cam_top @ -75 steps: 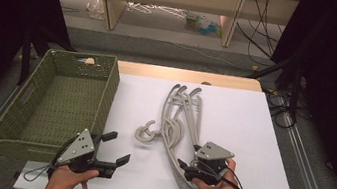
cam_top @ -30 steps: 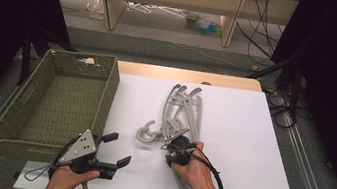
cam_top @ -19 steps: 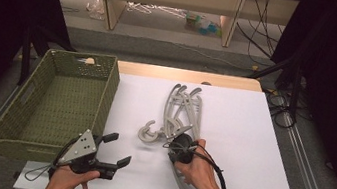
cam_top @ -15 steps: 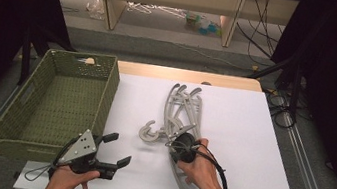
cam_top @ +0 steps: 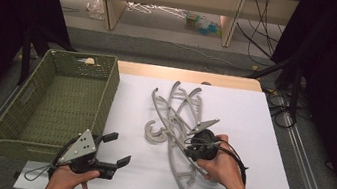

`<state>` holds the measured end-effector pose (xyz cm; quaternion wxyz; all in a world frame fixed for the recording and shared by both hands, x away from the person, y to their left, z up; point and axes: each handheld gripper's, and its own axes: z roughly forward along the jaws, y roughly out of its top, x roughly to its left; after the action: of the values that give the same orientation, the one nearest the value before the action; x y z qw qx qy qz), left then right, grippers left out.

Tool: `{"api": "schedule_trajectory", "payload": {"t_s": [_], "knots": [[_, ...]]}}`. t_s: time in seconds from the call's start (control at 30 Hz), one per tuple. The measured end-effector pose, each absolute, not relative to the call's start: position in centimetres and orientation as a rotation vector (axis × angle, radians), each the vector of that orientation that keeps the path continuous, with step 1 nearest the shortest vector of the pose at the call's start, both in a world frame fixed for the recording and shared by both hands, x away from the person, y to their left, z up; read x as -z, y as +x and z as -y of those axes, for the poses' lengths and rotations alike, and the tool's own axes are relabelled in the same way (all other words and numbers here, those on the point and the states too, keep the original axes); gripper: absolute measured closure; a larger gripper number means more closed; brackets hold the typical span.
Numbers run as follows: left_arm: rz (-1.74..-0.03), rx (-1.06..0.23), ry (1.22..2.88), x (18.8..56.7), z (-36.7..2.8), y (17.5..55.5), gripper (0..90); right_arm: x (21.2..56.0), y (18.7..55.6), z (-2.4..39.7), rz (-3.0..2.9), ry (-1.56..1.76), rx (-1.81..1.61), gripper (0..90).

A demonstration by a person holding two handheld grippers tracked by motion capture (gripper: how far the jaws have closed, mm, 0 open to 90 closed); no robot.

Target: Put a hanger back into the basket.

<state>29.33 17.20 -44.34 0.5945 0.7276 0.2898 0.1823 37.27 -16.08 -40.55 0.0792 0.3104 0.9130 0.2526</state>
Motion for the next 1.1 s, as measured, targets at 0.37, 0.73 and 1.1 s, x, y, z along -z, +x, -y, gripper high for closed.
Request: {"api": "schedule_trajectory", "payload": {"t_s": [0.37, 0.73, 1.1], "knots": [[-0.612, -0.466, 1.725, 44.5, -16.7, 29.5, 18.0, 38.4, 35.0, 17.1, -2.831, 0.662, -0.854, 82.0], [-0.520, -0.562, 1.908, 45.2, -14.1, 31.4, 22.6, 38.2, 32.9, 16.8, -2.923, 0.551, -0.867, 82.0], [-0.329, -0.557, 2.052, 45.1, -11.9, 32.0, 35.3, 38.2, 31.7, 17.1, -2.964, 0.484, -0.864, 82.0]]}}
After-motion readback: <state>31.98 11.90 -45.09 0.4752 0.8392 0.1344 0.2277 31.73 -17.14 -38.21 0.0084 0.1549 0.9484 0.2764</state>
